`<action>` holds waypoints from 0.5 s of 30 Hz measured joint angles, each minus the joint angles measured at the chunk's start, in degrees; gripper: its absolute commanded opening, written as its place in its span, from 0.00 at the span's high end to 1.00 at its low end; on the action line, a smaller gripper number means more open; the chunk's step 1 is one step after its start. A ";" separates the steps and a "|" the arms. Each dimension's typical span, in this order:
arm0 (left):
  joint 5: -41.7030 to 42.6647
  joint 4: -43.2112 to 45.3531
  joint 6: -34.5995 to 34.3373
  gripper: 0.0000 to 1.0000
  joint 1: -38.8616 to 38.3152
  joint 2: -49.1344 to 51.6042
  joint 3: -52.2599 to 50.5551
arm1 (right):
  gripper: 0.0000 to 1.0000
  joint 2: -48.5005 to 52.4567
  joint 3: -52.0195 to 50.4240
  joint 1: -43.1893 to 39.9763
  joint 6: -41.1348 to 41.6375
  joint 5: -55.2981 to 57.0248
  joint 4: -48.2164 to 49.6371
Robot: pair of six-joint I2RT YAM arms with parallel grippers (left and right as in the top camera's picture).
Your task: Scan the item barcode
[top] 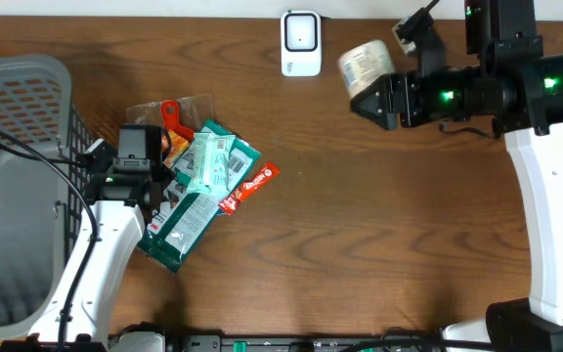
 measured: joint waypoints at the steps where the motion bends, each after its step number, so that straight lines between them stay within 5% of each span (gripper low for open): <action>1: 0.00 0.02 0.00 0.11 0.00 0.00 0.00 | 0.43 0.00 0.00 0.28 -0.09 2.71 0.55; 15: -0.02 0.26 0.00 0.11 0.00 0.00 0.00 | 0.40 0.02 0.00 7.08 -1.20 32.61 8.15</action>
